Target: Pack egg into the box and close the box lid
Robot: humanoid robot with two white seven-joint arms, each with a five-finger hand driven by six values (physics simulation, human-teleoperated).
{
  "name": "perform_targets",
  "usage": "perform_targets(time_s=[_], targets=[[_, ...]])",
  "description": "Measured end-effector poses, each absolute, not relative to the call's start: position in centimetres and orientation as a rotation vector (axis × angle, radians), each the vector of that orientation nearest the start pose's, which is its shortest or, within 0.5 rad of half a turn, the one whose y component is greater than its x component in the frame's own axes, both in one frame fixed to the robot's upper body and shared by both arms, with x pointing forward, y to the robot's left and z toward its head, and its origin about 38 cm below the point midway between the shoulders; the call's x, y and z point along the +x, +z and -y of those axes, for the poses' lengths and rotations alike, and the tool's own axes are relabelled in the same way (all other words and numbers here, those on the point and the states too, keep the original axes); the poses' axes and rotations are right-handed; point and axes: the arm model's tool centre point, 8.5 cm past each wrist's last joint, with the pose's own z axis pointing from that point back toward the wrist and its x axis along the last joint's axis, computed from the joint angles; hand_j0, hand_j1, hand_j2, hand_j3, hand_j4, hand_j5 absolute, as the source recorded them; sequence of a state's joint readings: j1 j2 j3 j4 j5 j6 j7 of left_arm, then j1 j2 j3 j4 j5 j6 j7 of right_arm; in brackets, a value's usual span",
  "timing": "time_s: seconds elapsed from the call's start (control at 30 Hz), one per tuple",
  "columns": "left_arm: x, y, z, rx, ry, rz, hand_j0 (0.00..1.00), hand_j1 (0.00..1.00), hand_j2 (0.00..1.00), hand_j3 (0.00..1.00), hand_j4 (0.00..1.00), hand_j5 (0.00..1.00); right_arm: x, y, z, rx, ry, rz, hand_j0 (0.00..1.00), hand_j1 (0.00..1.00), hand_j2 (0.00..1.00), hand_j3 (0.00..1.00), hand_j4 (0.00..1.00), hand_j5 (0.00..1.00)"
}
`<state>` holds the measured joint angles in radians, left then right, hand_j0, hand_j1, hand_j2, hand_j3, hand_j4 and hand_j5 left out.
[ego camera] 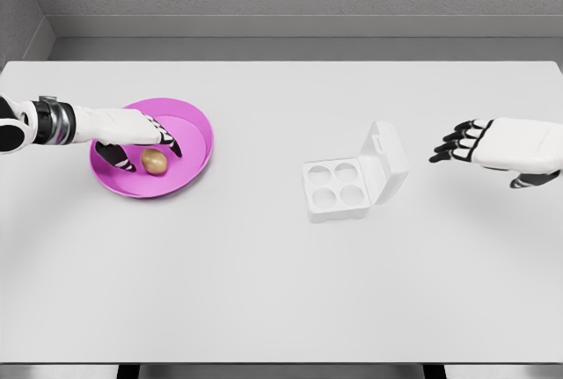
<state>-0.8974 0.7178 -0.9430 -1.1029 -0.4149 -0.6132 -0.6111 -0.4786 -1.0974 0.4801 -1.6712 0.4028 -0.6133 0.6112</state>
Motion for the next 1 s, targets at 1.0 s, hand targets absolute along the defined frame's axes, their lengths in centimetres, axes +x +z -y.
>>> perform_targets(time_s=[1.0], targets=[[47.94,16.53,-30.26,0.302,-2.193,1.057,0.46,0.46,0.46,0.46,0.46,0.46,37.56,25.06,35.71,-0.51,2.301,1.16,1.0,1.0,1.0,1.0,1.0,1.0]])
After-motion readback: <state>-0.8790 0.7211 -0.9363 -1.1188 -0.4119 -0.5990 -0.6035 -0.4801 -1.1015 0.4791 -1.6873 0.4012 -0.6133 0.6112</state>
